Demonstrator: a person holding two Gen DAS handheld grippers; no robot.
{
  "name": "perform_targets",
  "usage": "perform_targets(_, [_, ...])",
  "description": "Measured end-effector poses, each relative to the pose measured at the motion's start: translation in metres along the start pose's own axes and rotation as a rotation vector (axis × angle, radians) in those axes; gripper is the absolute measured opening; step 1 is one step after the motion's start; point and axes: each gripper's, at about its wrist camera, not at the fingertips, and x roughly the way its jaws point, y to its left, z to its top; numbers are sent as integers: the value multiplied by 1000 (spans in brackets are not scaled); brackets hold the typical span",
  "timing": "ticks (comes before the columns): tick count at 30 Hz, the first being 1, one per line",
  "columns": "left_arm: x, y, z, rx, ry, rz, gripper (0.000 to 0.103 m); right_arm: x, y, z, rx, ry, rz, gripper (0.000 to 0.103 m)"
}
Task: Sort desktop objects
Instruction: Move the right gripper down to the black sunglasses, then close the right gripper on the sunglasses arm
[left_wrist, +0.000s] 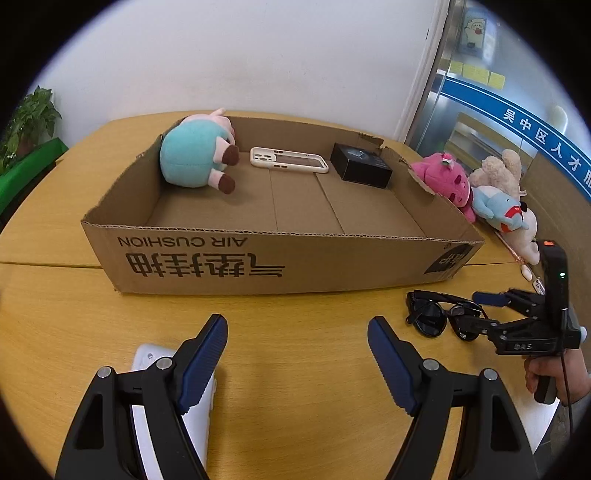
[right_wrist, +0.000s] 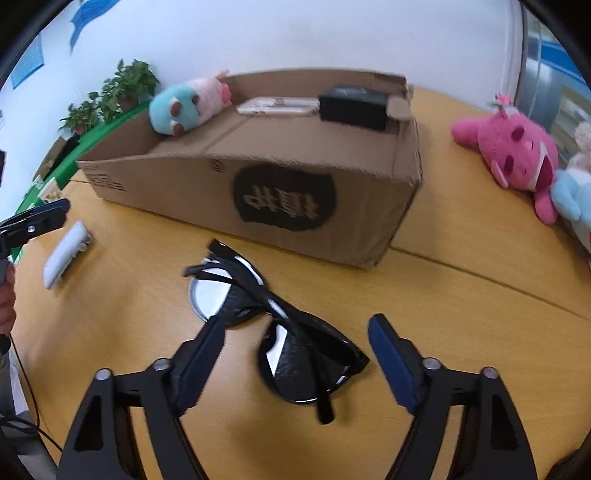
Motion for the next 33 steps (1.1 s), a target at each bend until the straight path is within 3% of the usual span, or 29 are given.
perform_targets(1, [1, -1, 0, -2, 3, -8, 78, 5, -4, -1, 27, 17, 14, 64])
perform_targets(5, [5, -9, 1, 15, -10, -12, 78, 6, 13, -12, 18, 16, 38, 58])
perform_targets(12, [20, -29, 1, 42, 21, -68, 78, -3, 50, -32, 49, -1, 112, 59])
perform_targets(15, [30, -39, 4, 32, 50, -150, 78, -10, 49, -36, 148, -59, 246, 67])
perform_targets(16, [34, -43, 5, 27, 63, -186, 78, -10, 48, -36, 166, -68, 252, 73])
perform_targets(19, [45, -56, 8, 22, 91, -283, 78, -8, 44, -38, 200, -63, 235, 73])
perform_targets(21, [52, -67, 9, 28, 101, -326, 78, -7, 42, -39, 218, -65, 243, 66])
perform_targets(23, [58, -77, 10, 35, 119, -357, 77, -9, 42, -39, 225, -79, 255, 39])
perform_targets(28, [73, -95, 10, 64, 167, -409, 74, -3, 43, -40, 221, -63, 252, 28])
perform_targets(32, [85, -107, 3, 107, 231, -437, 48, -7, 34, -43, 244, -64, 246, 27])
perform_targets(33, [87, -111, 1, 125, 244, -435, 46, -8, 30, -44, 254, -64, 244, 27])
